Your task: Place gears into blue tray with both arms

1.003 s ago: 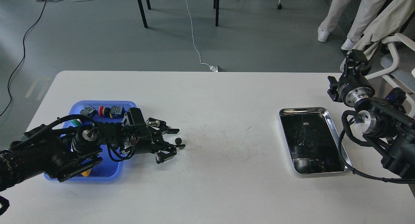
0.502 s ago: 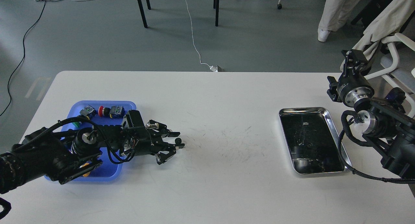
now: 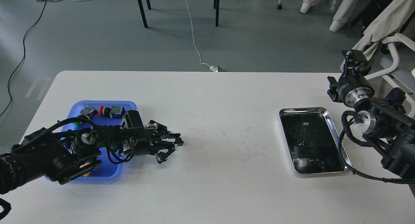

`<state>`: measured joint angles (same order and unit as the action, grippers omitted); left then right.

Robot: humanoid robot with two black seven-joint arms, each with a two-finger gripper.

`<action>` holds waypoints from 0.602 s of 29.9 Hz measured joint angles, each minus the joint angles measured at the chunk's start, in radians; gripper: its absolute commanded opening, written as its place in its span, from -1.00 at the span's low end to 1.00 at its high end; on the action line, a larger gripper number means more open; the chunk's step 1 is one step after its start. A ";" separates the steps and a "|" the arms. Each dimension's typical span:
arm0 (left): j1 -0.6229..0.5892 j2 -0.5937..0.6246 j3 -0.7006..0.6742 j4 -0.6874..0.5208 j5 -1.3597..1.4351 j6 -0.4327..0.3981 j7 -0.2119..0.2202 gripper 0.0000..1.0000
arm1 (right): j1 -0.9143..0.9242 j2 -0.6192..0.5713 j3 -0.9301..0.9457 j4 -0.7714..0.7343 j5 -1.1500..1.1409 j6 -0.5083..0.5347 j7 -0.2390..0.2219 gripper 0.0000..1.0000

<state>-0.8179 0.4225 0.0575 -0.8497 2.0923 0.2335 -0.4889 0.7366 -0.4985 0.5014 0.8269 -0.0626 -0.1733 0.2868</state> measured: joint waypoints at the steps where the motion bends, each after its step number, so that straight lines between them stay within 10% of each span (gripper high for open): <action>1: -0.001 0.001 0.000 -0.001 0.000 0.000 0.000 -0.73 | 0.000 0.000 0.000 0.000 0.000 0.000 0.000 0.98; 18: -0.037 0.084 0.010 -0.061 -0.007 -0.012 0.000 -0.83 | -0.005 0.002 -0.001 0.001 -0.016 0.000 0.000 0.98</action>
<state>-0.8547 0.5063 0.0679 -0.9105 2.0858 0.2212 -0.4886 0.7318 -0.4970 0.5000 0.8283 -0.0789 -0.1733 0.2868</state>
